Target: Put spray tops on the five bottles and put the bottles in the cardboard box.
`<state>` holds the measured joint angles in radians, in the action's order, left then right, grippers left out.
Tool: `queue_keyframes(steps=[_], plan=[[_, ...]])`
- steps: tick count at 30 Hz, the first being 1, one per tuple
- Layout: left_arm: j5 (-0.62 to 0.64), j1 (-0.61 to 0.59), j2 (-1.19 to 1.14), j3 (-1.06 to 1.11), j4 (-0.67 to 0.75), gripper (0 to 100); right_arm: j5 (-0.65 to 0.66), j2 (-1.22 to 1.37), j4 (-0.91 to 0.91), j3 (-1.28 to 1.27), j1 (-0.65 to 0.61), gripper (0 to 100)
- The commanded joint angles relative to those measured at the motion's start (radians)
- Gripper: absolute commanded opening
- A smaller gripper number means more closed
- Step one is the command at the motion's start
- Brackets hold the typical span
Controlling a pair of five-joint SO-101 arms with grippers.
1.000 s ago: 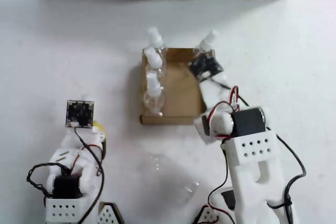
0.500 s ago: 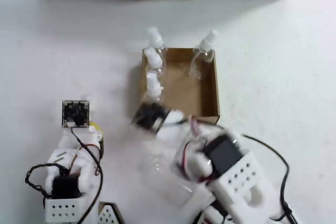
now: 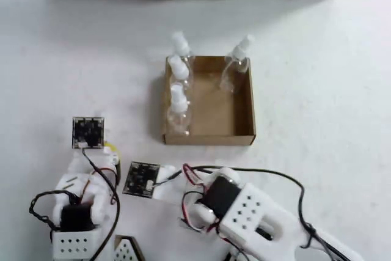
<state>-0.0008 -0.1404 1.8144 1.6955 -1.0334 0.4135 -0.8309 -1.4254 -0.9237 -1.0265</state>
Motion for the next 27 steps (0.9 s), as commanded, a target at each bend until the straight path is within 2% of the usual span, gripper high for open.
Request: queue_keyframes(steps=[1, 13, 15, 21, 24, 27], plan=[[-0.011, -0.012, 0.016, -0.003, 0.014, 2, 0.002, 0.059, 0.139, -0.063, -0.008, 28.5], [-0.011, -0.012, 0.016, -0.003, 0.014, 2, 0.002, 0.223, 0.498, -0.25, -0.005, 28.3], [-0.011, -0.012, 0.016, -0.003, 0.014, 2, 0.002, 0.246, 0.503, -0.25, -0.005, 25.3], [-0.011, -0.012, 0.016, -0.003, 0.014, 2, 0.009, 0.254, 0.503, -0.213, 0.019, 1.2], [-0.011, -0.012, 0.016, -0.003, 0.014, 2, 0.009, 0.254, 0.473, -0.196, 0.097, 2.8], [-0.011, -0.012, 0.016, -0.003, 0.014, 2, 0.011, 0.254, 0.344, -0.092, 0.219, 1.8]])
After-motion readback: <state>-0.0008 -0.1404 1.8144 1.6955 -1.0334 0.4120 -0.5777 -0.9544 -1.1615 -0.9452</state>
